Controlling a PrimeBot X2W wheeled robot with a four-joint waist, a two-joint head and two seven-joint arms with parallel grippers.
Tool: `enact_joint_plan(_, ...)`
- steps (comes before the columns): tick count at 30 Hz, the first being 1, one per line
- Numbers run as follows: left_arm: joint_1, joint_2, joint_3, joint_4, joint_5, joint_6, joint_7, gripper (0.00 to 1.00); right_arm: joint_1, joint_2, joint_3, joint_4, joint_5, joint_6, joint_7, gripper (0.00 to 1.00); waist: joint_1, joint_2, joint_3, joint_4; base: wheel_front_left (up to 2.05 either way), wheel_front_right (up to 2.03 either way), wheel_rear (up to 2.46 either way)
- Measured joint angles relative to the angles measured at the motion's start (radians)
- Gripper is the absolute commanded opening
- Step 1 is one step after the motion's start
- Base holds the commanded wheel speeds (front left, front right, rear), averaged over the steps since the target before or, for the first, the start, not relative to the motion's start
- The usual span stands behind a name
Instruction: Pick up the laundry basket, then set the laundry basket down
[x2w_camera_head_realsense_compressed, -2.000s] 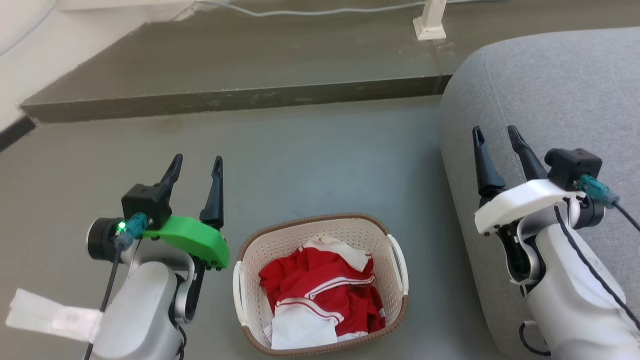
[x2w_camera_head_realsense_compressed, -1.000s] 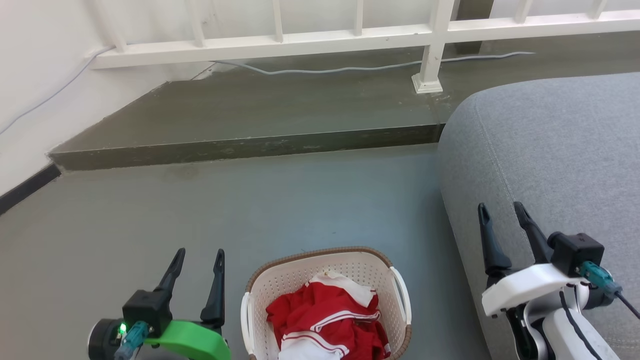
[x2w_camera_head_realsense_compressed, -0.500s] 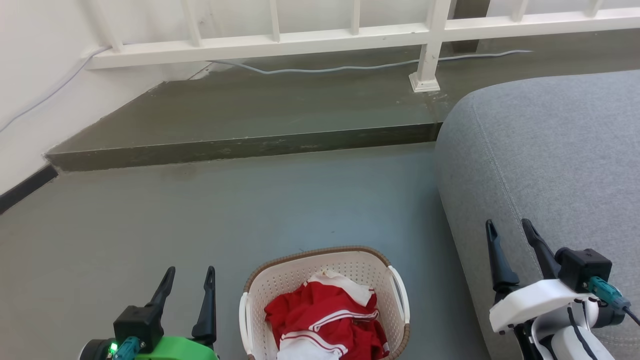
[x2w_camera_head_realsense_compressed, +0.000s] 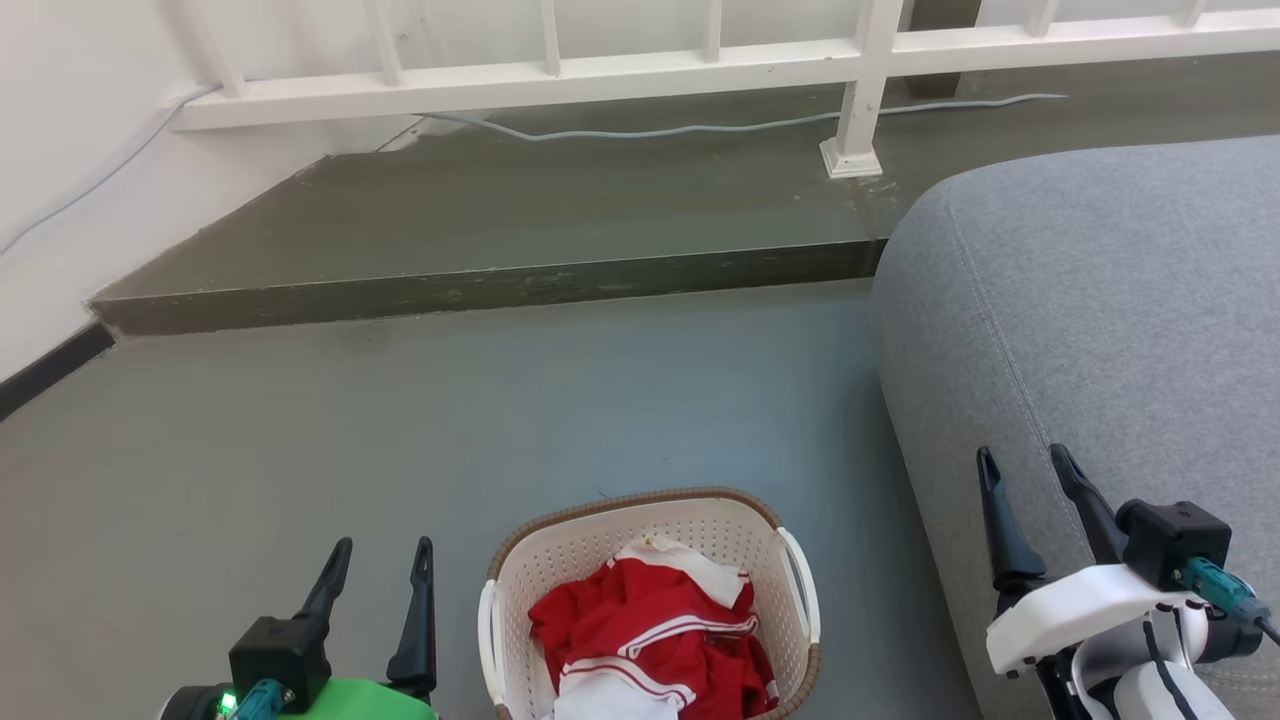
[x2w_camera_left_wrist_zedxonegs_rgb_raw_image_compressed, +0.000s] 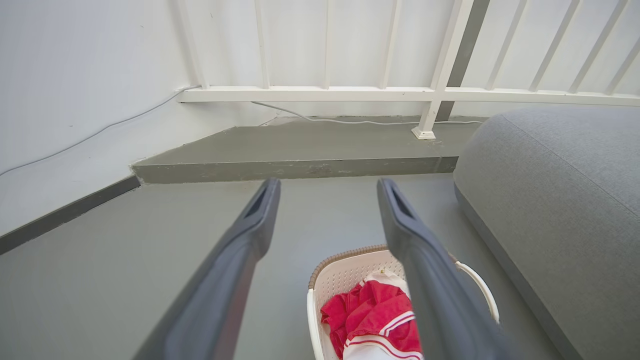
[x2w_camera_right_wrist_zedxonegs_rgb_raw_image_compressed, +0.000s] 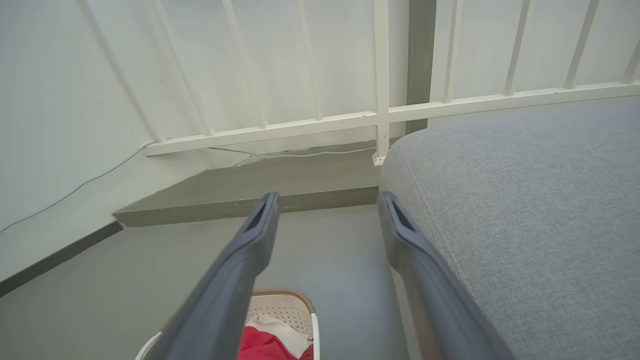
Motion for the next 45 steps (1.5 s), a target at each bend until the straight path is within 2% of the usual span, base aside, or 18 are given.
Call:
enact_joint_plan(14,0.017,-0.017,0.021,-0.04,0.026,0.0,0.032,1.0,0.015,0.0,-0.008,-0.037,-0.002,-0.001,0.032,1.0,0.0,0.0,0.009,0.002,0.0,0.0,0.0)
enact_joint_plan(15,0.017,-0.019,0.018,-0.029,0.025,0.0,0.032,0.0,0.019,0.003,-0.006,-0.027,-0.001,0.0,0.033,0.0,0.0,0.0,0.009,0.002,0.0,0.0,0.0)
enact_joint_plan(25,0.043,-0.032,0.005,-0.026,-0.028,-0.007,0.03,0.0,0.042,0.026,-0.002,-0.012,0.055,0.013,0.035,0.0,0.0,0.0,0.01,0.008,0.0,0.0,0.0)
enact_joint_plan(35,0.046,-0.037,0.034,-0.03,-0.198,-0.019,0.029,0.0,0.042,0.035,-0.029,-0.015,0.219,0.03,0.04,0.0,0.0,0.0,0.011,0.015,0.0,0.0,0.0)
enact_joint_plan(45,0.042,-0.04,0.066,-0.018,-0.32,-0.029,0.042,0.0,0.038,0.045,-0.061,-0.009,0.334,0.045,0.061,0.0,0.0,0.0,0.011,0.021,0.0,0.0,0.0)
